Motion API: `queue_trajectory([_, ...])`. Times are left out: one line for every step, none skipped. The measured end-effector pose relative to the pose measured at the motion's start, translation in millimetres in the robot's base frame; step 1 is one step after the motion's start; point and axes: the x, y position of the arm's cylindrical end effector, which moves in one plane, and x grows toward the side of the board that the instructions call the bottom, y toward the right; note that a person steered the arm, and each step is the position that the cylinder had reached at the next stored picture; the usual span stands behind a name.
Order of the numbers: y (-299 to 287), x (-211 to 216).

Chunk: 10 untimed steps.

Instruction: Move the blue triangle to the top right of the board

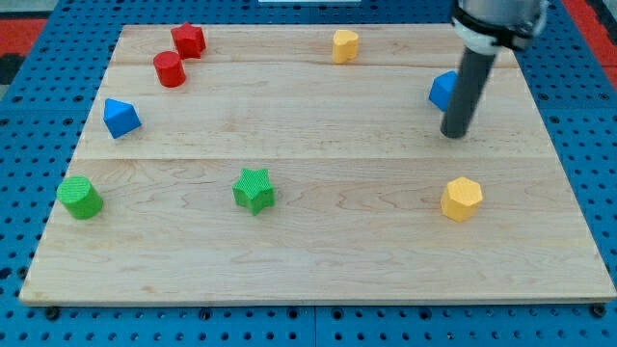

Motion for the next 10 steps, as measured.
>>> queue_trajectory([-124,18])
queue_trajectory([-289,43])
queue_trajectory([-419,43])
queue_trajectory([-456,11])
queue_trajectory([-437,-41])
queue_trajectory([-421,-48])
queue_trajectory([-337,-48])
queue_trajectory([-309,-44])
queue_trajectory([-258,-40])
queue_trajectory([-241,-30])
